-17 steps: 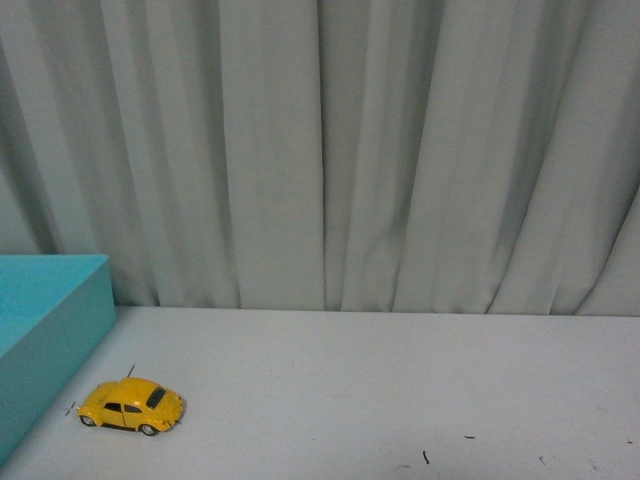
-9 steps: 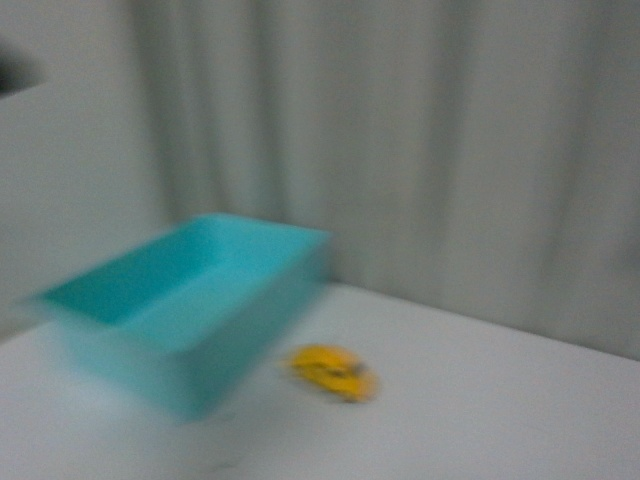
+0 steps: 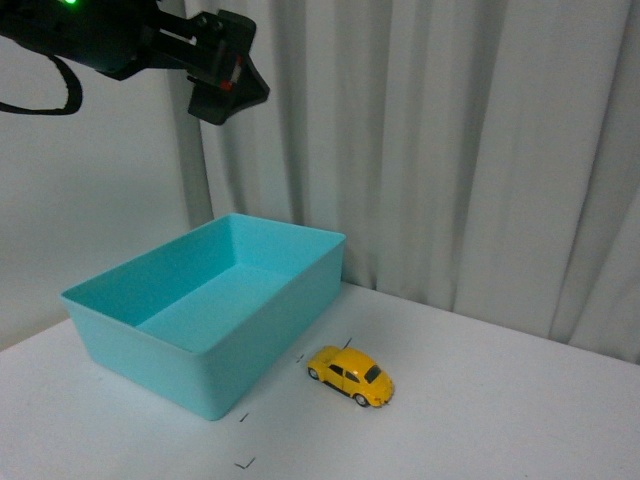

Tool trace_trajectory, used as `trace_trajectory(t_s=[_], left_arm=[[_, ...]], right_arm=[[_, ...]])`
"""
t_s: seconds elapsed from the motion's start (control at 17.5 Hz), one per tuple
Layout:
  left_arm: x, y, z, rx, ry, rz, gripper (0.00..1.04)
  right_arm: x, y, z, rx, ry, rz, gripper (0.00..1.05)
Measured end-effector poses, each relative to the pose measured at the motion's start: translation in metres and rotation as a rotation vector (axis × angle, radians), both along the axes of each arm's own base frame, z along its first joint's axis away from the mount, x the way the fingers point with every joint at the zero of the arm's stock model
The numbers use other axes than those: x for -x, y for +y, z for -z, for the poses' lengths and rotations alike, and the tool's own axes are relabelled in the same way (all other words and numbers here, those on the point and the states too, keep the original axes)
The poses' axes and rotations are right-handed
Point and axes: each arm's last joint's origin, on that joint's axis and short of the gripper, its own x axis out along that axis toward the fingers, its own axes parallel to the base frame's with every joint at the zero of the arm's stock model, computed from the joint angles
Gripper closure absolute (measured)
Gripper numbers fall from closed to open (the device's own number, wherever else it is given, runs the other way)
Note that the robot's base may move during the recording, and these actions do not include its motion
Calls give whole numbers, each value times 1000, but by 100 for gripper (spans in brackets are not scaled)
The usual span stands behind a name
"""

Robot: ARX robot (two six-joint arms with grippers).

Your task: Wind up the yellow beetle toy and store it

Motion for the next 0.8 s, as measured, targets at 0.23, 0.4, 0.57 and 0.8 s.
trace_trajectory(t_s=[0.23, 0.4, 0.57, 0.8], left_arm=[[-58, -32, -3, -246, 139, 277, 7], [-88, -49, 6, -468, 255, 469, 7], [-106, -61, 39, -783, 480, 697, 7], [-118, -78, 65, -964, 543, 888, 7]], right_arm=[[0, 0, 0, 0, 0, 0, 7], [0, 0, 0, 0, 0, 0, 7], [0, 0, 0, 0, 0, 0, 7], [0, 0, 0, 0, 0, 0, 7]])
